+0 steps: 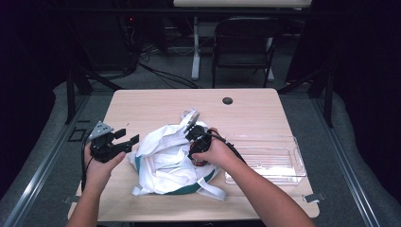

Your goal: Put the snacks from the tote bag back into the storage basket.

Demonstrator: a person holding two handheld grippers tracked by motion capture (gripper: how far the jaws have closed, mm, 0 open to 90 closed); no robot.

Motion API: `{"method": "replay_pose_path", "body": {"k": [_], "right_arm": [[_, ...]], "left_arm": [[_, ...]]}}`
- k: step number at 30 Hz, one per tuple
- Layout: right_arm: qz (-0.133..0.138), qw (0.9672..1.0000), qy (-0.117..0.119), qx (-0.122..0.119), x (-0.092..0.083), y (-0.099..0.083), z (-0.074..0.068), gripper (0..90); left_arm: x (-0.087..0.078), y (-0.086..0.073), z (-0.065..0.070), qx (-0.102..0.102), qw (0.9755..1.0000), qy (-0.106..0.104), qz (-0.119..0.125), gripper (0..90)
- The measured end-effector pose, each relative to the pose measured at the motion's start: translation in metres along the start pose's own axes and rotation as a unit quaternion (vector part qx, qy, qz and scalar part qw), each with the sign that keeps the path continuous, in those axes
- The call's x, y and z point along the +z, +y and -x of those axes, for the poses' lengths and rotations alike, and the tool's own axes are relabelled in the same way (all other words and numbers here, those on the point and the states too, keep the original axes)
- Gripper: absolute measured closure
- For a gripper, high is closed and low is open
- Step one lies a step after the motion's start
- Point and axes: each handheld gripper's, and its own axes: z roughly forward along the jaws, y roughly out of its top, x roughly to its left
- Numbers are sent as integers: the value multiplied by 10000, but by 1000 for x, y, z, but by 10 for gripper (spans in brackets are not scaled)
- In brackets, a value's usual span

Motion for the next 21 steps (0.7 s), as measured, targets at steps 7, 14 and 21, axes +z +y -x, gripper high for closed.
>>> {"method": "replay_pose_path", "body": {"k": [7, 14, 21], "right_arm": [[58, 10000, 7, 23, 0, -1, 0, 251], [71, 10000, 24, 49, -1, -1, -1, 252], [94, 9999, 61, 16, -6, 0, -3, 252]], "left_arm": [[0, 0, 0, -3, 10000, 1, -1, 371], [0, 0, 0, -15, 10000, 6, 4, 371], [0, 0, -1, -19, 10000, 6, 14, 371]]}}
